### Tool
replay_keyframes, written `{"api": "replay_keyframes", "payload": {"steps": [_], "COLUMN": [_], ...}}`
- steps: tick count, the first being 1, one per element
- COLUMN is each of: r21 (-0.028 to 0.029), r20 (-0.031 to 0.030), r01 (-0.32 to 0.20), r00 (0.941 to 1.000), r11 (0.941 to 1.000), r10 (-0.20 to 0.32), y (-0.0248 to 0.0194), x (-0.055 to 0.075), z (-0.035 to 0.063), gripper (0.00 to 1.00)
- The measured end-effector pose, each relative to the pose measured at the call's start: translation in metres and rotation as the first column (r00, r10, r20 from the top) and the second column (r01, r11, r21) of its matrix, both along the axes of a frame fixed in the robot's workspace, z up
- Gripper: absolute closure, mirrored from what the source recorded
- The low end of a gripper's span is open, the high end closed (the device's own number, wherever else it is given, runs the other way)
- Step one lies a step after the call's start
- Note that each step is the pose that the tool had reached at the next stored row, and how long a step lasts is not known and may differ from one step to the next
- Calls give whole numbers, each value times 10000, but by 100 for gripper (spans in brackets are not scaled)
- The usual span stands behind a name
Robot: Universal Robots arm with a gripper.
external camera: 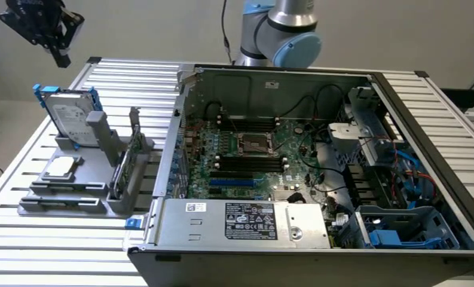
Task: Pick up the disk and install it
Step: 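Reach for the disk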
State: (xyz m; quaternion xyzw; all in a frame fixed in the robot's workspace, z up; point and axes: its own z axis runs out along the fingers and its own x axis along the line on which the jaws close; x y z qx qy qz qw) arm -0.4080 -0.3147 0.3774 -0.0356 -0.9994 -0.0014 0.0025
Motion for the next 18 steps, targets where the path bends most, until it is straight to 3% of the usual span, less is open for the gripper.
{"api": "replay_keyframes", "payload": {"steps": [6, 9, 12, 16, 18], "r21": [-127, -207, -245, -246, -245], "r20": [-10, -15, -20, -21, -19], "r01": [-9, -85, -392, -1088, -1163], "r00": [10000, 10000, 9992, 9941, 9932], "r11": [9999, 9997, 9989, 9938, 9929], "r10": [9, 84, 392, 1087, 1163], "y": [2, 2, 2, 3, 3], "x": [-263, -334, -348, -350, -353], "z": [-27, -41, -56, -65, -66], "gripper": [89, 89, 89, 89, 89]}}
